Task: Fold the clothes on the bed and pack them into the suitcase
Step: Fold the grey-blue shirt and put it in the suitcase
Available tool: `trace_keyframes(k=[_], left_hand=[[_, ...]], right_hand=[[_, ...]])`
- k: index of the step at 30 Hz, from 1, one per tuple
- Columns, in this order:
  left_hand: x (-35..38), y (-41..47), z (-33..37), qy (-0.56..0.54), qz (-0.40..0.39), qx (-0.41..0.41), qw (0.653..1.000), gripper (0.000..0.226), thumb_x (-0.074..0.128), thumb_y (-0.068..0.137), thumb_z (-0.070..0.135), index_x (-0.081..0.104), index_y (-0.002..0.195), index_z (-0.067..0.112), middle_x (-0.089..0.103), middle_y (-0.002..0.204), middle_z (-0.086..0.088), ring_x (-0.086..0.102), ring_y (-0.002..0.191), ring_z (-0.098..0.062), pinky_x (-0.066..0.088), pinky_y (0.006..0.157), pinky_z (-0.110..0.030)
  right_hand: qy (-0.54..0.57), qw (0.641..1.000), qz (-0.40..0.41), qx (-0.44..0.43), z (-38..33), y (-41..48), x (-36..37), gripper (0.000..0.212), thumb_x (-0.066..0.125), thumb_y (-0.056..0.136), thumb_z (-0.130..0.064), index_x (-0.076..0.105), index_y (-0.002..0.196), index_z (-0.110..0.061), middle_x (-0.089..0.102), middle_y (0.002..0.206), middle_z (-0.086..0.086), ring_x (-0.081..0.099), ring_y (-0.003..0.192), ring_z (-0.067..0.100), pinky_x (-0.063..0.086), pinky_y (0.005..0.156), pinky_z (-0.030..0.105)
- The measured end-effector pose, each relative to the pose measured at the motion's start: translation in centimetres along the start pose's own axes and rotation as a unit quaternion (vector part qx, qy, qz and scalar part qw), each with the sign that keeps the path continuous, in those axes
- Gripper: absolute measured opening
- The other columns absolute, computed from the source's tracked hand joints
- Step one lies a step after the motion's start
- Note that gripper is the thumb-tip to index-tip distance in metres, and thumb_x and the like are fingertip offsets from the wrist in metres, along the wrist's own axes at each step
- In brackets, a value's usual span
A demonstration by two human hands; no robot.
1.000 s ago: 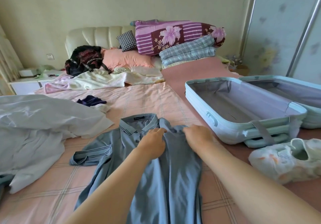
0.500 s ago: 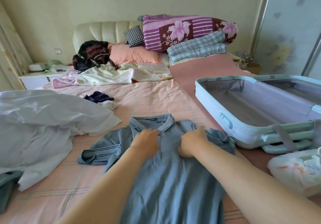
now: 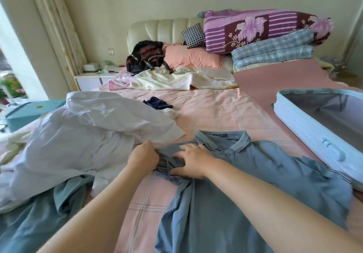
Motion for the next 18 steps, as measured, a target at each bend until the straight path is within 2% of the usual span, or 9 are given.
trace_keyframes(k=[2, 4, 6, 9, 11, 14, 16, 18], left_hand=[[-2.1, 0.6, -0.6, -0.097, 0.056, -0.007, 0.994, 0.025, 0.039, 0.093, 0.003, 0.046, 0.117, 0.003, 0.056, 0.107, -0.016, 0.057, 0.102, -0.038, 0.047, 0.077, -0.038], [-4.3, 1.2, -1.6, -0.095, 0.104, -0.009, 0.990, 0.020, 0.037, 0.095, 0.003, 0.043, 0.114, 0.005, 0.057, 0.099, -0.019, 0.059, 0.096, -0.040, 0.047, 0.073, -0.041], [-5.0, 2.2, -2.8, 0.004, 0.102, 0.001, 0.995, 0.025, 0.035, 0.102, 0.009, 0.050, 0.121, 0.004, 0.062, 0.112, -0.020, 0.060, 0.105, -0.040, 0.051, 0.086, -0.045], [-4.7, 3.0, -3.2, 0.208, 0.061, 0.010, 0.976, 0.035, 0.041, 0.102, 0.015, 0.052, 0.135, 0.012, 0.055, 0.135, -0.011, 0.052, 0.124, -0.028, 0.041, 0.103, -0.035], [-4.3, 2.9, -1.1, 0.270, 0.083, 0.057, 0.958, 0.034, 0.046, 0.098, 0.015, 0.056, 0.130, 0.018, 0.057, 0.131, -0.005, 0.052, 0.122, -0.023, 0.035, 0.103, -0.032], [-2.3, 2.7, 4.2, 0.194, 0.088, 0.156, 0.965, 0.032, 0.050, 0.091, 0.007, 0.063, 0.117, 0.019, 0.062, 0.120, -0.004, 0.059, 0.111, -0.027, 0.045, 0.093, -0.035], [0.1, 3.0, 7.4, 0.108, 0.026, 0.189, 0.976, 0.034, 0.050, 0.090, 0.005, 0.062, 0.119, 0.018, 0.060, 0.121, -0.006, 0.060, 0.110, -0.029, 0.048, 0.087, -0.037], [2.4, 3.9, 9.7, 0.068, -0.018, 0.193, 0.979, 0.034, 0.048, 0.094, 0.008, 0.058, 0.125, 0.017, 0.058, 0.126, -0.006, 0.058, 0.115, -0.029, 0.047, 0.089, -0.038]], right_hand=[[0.036, 0.999, -0.008, -0.013, -1.0, 0.5, 0.3, 0.089, 0.043, 0.080, -0.086, 0.030, 0.154, -0.038, 0.030, 0.161, 0.003, 0.023, 0.149, 0.027, 0.018, 0.120, 0.049], [0.137, 0.990, 0.014, -0.024, -1.8, 1.0, -0.3, 0.084, 0.043, 0.084, -0.081, 0.028, 0.155, -0.039, 0.033, 0.160, -0.002, 0.027, 0.148, 0.023, 0.021, 0.121, 0.046], [0.211, 0.977, 0.027, -0.021, -2.1, 1.4, -0.7, 0.070, 0.041, 0.093, -0.071, 0.034, 0.154, -0.037, 0.035, 0.160, -0.007, 0.030, 0.148, 0.017, 0.023, 0.121, 0.040], [0.156, 0.986, 0.050, 0.004, -0.6, 1.9, -1.0, 0.054, 0.042, 0.100, -0.058, 0.049, 0.146, -0.030, 0.046, 0.153, -0.004, 0.039, 0.142, 0.018, 0.030, 0.117, 0.038], [0.112, 0.988, 0.099, 0.027, 1.8, 2.0, -1.7, 0.040, 0.044, 0.102, -0.040, 0.059, 0.136, -0.026, 0.055, 0.144, 0.000, 0.047, 0.133, 0.022, 0.036, 0.108, 0.036], [0.049, 0.984, 0.150, 0.081, 6.4, 1.2, -2.7, 0.039, 0.044, 0.096, -0.016, 0.064, 0.128, -0.023, 0.058, 0.133, 0.004, 0.049, 0.124, 0.025, 0.041, 0.100, 0.035], [0.010, 0.979, 0.145, 0.142, 9.8, 0.3, -2.8, 0.043, 0.044, 0.090, -0.006, 0.059, 0.129, -0.019, 0.052, 0.131, 0.006, 0.049, 0.116, 0.027, 0.046, 0.091, 0.039], [-0.023, 0.967, 0.132, 0.215, 13.1, -0.9, -2.7, 0.037, 0.047, 0.090, -0.006, 0.051, 0.126, -0.014, 0.044, 0.130, 0.011, 0.051, 0.097, 0.028, 0.045, 0.073, 0.038]])
Point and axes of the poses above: each hand's wrist, its own y-axis towards the middle knuckle, its own x-axis out of the palm, z = x × y, the point moved 7 cm from there along y, towards the middle knuckle
